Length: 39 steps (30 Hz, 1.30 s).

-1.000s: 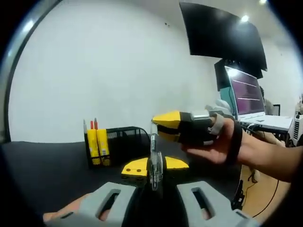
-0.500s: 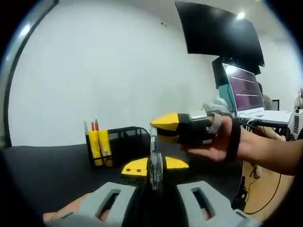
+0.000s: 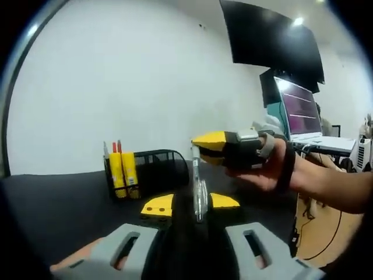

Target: Pick up pens and glue sticks and place them into the holder.

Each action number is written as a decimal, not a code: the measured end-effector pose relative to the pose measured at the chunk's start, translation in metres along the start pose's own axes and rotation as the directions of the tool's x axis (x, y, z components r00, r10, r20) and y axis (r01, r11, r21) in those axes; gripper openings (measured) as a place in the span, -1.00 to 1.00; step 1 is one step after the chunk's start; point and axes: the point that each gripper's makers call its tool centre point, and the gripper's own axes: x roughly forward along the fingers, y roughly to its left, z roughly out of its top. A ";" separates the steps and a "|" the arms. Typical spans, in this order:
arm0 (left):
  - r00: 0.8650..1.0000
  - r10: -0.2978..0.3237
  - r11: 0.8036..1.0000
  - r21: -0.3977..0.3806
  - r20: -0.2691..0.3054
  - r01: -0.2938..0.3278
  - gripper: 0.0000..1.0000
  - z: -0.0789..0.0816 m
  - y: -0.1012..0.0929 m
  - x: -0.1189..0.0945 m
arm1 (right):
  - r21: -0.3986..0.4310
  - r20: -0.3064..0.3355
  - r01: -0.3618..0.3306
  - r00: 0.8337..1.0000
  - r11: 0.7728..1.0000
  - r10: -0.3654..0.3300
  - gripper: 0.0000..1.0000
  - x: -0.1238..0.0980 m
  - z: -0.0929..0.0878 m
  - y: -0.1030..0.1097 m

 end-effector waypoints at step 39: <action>0.997 0.011 0.992 -0.126 -0.073 -0.021 0.52 -0.039 0.089 -0.011 | -0.285 0.075 -0.042 0.995 0.958 0.066 -0.91 0.052 0.082 0.023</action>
